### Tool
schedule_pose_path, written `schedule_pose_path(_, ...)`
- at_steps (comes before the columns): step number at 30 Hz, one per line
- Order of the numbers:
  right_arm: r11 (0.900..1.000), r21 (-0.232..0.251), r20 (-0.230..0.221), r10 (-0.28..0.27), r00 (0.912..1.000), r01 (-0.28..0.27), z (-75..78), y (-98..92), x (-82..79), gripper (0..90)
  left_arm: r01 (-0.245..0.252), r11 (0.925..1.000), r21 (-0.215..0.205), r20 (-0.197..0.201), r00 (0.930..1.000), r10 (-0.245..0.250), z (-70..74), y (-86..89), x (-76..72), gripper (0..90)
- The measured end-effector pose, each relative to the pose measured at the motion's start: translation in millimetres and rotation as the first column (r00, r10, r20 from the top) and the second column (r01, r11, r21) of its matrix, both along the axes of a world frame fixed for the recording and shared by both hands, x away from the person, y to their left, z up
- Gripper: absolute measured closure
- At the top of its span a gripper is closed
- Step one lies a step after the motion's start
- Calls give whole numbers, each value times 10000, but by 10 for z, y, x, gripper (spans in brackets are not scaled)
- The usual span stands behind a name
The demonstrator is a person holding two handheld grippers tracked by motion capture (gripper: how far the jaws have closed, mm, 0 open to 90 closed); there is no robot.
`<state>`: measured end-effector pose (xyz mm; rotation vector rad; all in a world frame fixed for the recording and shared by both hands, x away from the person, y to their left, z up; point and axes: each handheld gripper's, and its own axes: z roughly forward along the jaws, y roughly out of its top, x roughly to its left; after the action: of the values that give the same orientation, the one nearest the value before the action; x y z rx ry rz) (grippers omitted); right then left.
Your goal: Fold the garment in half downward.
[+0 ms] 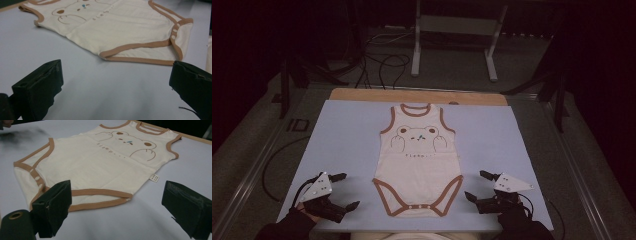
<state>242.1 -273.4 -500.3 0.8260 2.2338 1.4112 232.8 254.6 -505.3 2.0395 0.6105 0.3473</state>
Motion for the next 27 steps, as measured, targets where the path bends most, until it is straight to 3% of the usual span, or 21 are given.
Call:
schedule_pose_path(10, 9999, -120, -28, 20, 10000, -21, 6, 17, -19, 95, 115, 9999, 32, -129, 9999, -115, 4, -12, 8, 1)
schedule_pose_path(19, 9996, 245, -56, 120, 9999, -119, 58, 31, -58, 95, 197, 9998, 60, -196, 9996, -196, 29, -39, 3, 0)
schedule_pose_path(23, 9982, 592, 52, -28, 10000, 24, 169, 40, -80, 95, 267, 9996, 75, -89, 9996, -266, 101, -62, 0, 0)
schedule_pose_path(27, 9986, 447, 292, -296, 9991, 283, 325, 59, -82, 95, 295, 9994, -198, -88, 9995, -297, 209, -55, 29, 0)
